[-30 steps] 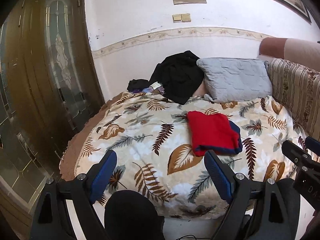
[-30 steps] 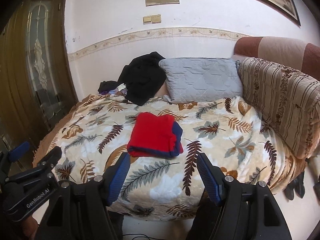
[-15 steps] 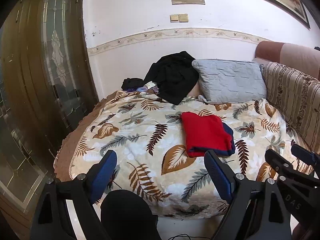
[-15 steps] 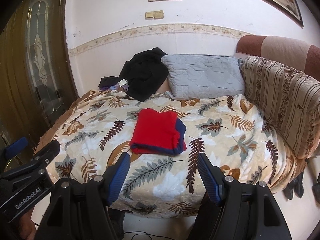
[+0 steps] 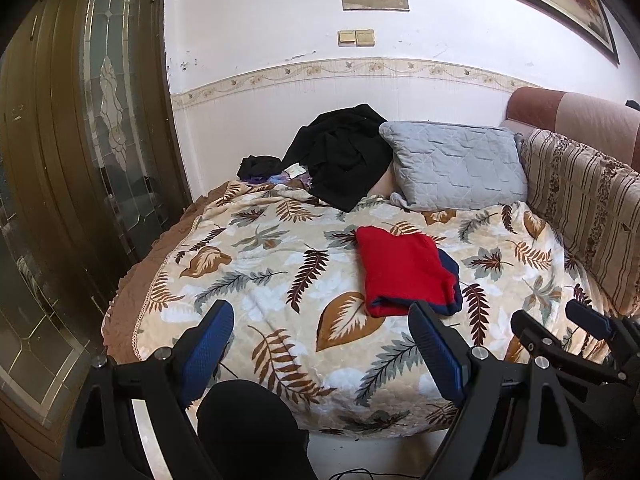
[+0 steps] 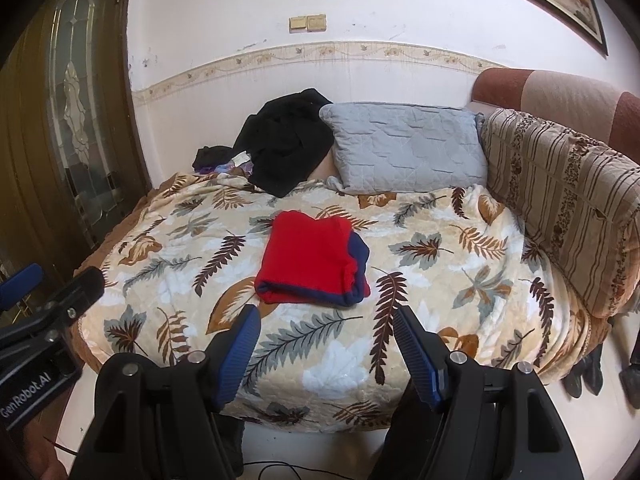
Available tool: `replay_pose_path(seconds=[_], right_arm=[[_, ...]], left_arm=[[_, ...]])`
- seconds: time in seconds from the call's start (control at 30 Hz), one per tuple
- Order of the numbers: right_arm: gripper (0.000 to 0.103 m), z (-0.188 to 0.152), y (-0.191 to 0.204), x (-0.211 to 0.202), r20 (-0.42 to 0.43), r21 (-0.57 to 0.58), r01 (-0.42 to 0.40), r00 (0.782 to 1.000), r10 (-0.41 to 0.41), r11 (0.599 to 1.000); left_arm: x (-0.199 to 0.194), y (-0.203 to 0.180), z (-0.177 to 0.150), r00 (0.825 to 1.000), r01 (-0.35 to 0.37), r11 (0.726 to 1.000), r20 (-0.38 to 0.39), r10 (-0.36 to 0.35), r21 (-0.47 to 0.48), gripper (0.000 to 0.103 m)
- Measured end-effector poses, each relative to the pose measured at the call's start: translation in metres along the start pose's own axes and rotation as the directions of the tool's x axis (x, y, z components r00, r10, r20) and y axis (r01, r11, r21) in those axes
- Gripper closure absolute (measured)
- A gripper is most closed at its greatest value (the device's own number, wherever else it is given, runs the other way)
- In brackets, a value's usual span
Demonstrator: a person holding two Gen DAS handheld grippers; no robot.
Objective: Fold small clothes
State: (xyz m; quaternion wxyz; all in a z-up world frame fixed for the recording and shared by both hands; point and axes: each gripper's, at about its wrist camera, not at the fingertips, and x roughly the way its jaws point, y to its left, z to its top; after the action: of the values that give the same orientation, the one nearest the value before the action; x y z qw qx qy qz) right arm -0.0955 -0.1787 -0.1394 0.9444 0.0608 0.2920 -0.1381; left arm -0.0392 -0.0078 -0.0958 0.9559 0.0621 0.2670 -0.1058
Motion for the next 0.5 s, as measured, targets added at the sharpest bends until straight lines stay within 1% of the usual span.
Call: replay_pose_path(seconds=[0.27, 0.5], right_arm=[[0.030, 0.002, 0.001, 0.001, -0.007, 0.001, -0.007, 1.000, 0.007, 1.000], [0.030, 0.006, 0.002, -0.001, 0.005, 0.000, -0.009, 1.000, 0.009, 1.000]], left_arm=[[-0.006, -0.002, 0.007, 1.000, 0.005, 1.000, 0.021, -0.005, -0.002, 0.014], [-0.011, -0.002, 0.011, 0.999, 0.010, 1.000, 0.036, -0.010, -0.003, 0.014]])
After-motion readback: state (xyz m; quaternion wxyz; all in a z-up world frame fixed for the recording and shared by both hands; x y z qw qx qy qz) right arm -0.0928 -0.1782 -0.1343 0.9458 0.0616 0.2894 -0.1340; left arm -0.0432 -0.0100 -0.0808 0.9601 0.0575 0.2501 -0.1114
